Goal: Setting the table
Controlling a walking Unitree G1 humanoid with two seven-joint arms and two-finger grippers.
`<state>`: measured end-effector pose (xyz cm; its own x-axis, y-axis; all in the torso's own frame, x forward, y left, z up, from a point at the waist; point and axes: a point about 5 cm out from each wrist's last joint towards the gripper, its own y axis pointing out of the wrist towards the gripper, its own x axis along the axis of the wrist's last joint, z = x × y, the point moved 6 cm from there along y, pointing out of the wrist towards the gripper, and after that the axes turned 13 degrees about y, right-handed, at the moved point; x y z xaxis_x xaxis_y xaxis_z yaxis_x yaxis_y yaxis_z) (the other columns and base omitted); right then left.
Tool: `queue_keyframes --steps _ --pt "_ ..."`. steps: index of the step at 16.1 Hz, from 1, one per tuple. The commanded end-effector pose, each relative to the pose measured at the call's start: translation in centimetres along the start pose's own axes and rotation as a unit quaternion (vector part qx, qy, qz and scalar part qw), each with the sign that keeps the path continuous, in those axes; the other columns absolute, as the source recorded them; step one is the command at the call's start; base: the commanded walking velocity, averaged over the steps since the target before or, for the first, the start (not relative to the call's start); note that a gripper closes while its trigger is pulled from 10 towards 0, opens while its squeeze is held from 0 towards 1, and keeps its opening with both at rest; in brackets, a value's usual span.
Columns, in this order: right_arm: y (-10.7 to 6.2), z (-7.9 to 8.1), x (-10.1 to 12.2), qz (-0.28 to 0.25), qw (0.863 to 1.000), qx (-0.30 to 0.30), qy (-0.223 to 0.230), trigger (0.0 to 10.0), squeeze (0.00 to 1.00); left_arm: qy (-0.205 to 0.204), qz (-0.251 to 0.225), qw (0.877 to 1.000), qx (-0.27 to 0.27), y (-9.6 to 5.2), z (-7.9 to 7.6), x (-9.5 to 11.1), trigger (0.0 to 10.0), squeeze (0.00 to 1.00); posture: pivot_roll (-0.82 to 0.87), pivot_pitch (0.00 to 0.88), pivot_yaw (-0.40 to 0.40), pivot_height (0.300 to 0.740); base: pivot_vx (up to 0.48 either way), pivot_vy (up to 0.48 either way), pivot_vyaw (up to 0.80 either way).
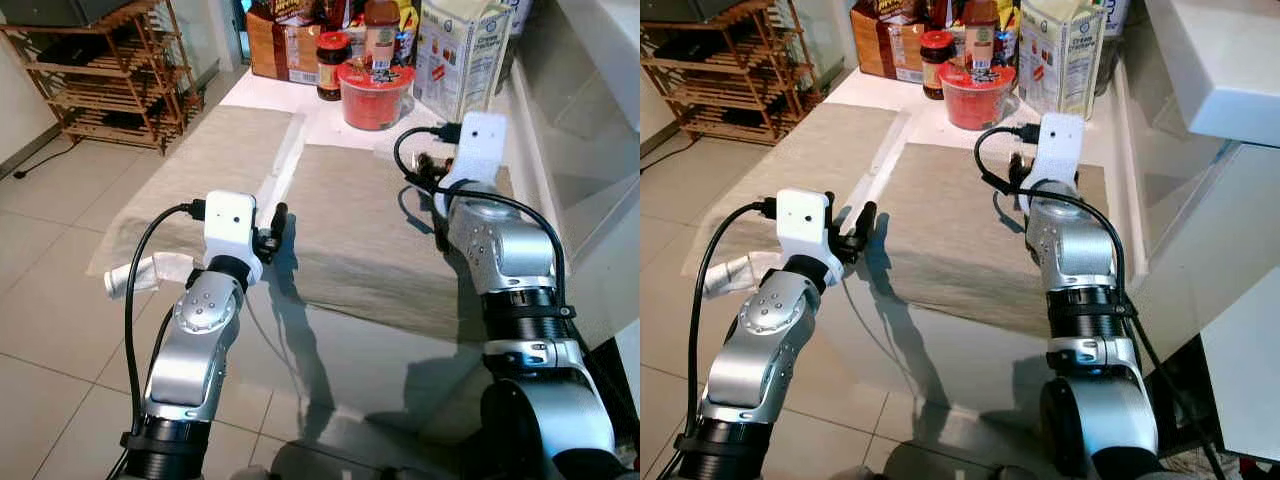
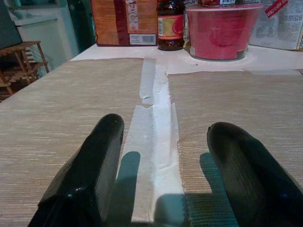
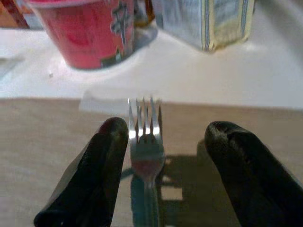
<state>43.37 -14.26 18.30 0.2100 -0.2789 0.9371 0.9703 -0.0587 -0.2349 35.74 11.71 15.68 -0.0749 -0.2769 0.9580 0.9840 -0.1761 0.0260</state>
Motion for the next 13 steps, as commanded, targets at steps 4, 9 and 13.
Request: queue_keyframes --steps 4,9,13 --pt "-0.8 1.0 -0.8 0.026 1.0 0.01 0.003 10.0 0.0 0.005 -0.009 1.0 0.004 0.2 0.1 0.5 10.0 0.0 0.03 0.037 0.034 0.74 0.0 0.0 0.0" --pt "-1.1 0.2 -2.8 0.055 0.998 -0.007 0.007 10.0 0.0 0.005 -0.009 1.0 0.004 0.1 0.2 0.6 10.0 0.0 0.03 0.042 0.039 0.74 0.0 0.0 0.0" --pt "-0.4 -1.5 -4.9 0.067 0.997 -0.036 -0.029 10.0 0.0 0.004 -0.008 1.0 0.004 0.2 0.2 0.7 10.0 0.0 0.03 0.052 0.045 0.74 0.0 0.0 0.0"
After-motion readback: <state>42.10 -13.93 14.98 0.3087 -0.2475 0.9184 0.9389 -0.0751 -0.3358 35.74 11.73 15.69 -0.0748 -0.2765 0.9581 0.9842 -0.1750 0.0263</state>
